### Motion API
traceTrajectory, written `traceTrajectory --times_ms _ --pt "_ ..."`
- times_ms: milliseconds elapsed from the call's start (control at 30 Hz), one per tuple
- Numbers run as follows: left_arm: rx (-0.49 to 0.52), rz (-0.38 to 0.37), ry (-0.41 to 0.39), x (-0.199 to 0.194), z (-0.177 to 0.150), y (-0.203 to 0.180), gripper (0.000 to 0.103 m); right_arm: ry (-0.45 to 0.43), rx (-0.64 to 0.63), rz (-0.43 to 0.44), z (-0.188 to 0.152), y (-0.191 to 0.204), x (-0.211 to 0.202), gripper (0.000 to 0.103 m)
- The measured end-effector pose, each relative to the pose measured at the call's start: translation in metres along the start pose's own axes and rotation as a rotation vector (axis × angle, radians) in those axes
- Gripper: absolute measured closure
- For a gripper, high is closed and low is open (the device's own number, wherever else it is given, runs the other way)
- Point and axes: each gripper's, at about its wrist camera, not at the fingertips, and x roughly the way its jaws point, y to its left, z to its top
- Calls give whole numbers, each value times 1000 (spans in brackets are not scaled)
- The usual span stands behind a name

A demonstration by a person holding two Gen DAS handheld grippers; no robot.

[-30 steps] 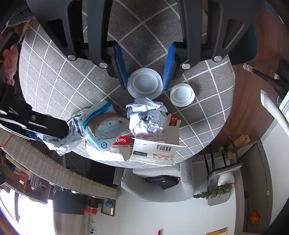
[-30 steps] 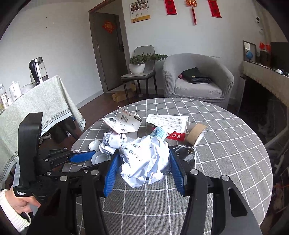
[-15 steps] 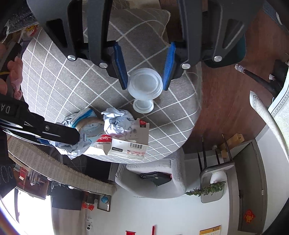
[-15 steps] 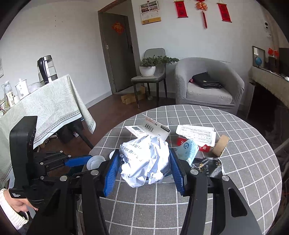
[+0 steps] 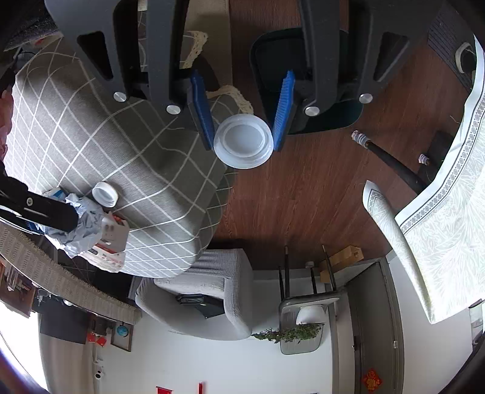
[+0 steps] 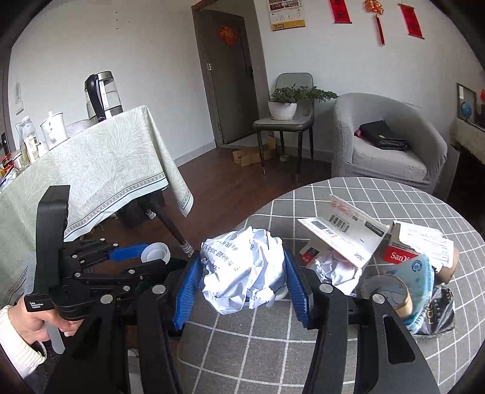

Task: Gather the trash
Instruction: 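Carry the paper ball in the right tool while the left tool carries the lid over the green bin, then open the left tool to drop the lid while the right tool releases the paper into the bin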

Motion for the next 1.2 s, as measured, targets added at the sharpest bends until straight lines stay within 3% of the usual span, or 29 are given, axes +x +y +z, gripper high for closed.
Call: traceTrajectory --times_ms 500,733,1100,1200 --pt "-85 123 162 21 -47 108 61 45 -52 139 22 87 71 49" --pt "-149 112 287 35 -81 137 61 78 -78 185 22 123 103 49" --pt "-188 97 306 39 -97 161 60 154 -79 206 9 144 145 49" --pt "-189 84 295 39 -99 161 52 173 -84 207 5 148 155 49"
